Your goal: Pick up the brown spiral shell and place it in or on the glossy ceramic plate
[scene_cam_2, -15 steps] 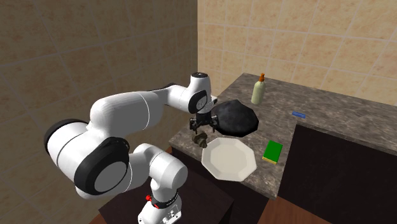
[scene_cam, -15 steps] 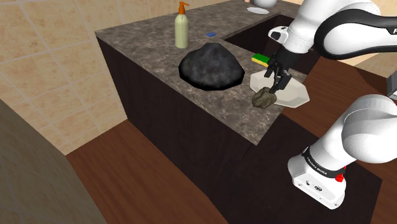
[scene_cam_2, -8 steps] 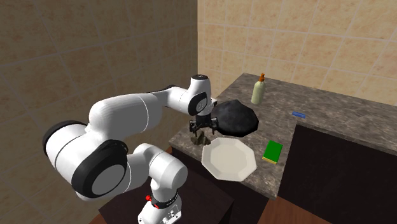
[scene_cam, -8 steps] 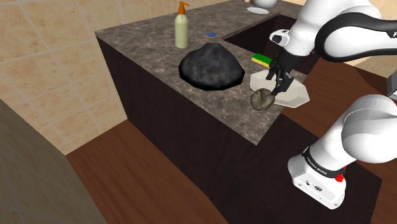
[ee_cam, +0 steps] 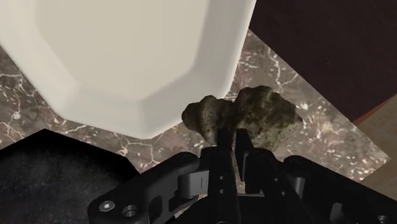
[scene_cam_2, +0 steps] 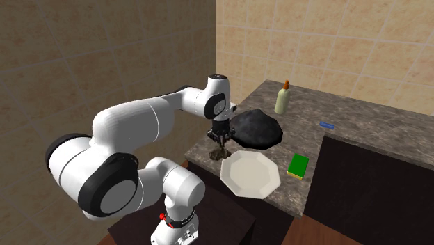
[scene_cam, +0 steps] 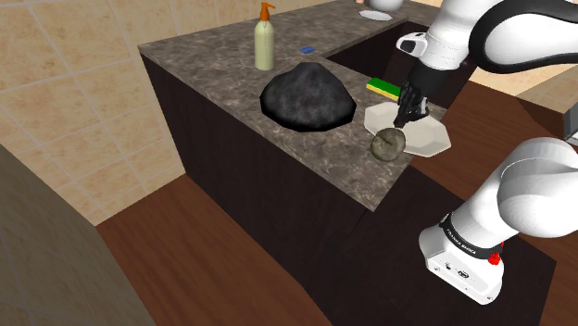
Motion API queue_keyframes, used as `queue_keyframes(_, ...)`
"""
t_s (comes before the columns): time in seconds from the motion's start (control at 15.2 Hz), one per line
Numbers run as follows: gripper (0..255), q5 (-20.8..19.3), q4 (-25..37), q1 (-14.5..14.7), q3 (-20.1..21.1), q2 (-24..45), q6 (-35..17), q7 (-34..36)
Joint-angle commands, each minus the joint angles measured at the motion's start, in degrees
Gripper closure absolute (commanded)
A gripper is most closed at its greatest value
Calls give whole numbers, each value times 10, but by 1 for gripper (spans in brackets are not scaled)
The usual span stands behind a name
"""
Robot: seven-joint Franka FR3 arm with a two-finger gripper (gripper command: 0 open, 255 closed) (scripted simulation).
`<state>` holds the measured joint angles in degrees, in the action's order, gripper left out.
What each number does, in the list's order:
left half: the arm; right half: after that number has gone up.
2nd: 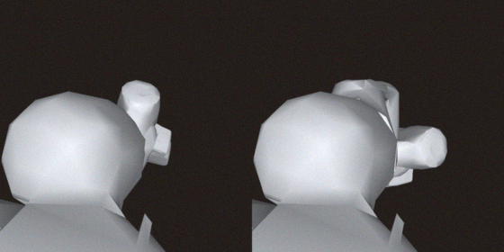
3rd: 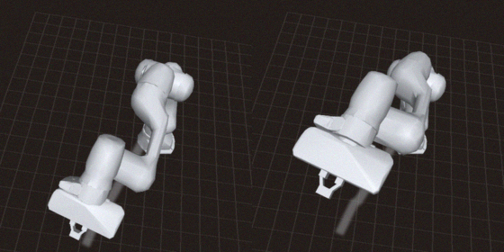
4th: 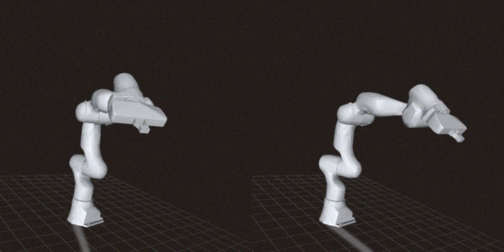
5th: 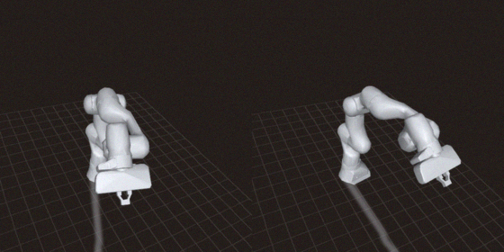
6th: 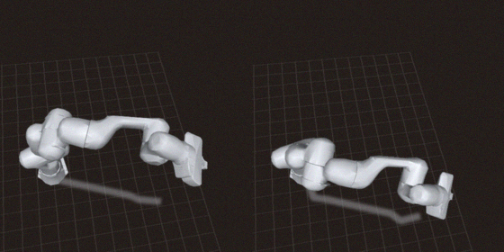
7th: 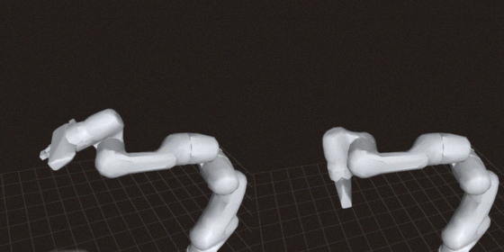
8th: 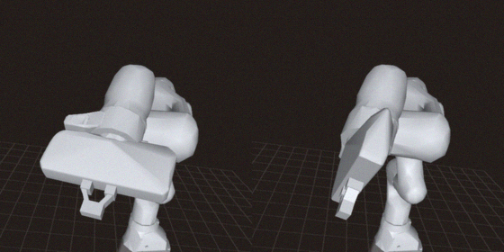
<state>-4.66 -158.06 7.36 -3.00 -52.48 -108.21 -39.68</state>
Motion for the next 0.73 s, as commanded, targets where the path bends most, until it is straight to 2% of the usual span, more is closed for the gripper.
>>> queue_keyframes(0.0,255,0,0,0,0,0,0,0)
queue_keyframes(0.07,0,0,0,0,0,0,0,0)
queue_keyframes(0.13,0,52,-26,-45,24,-29,-3,148)
queue_keyframes(0.2,0,20,-12,-22,11,-14,0,29)
queue_keyframes(0.26,0,16,-12,-16,6,-14,0,33)
queue_keyframes(0.46,0,46,-56,-48,-86,-124,44,-7)
queue_keyframes(0.66,0,48,-75,-53,-96,-133,34,-11)
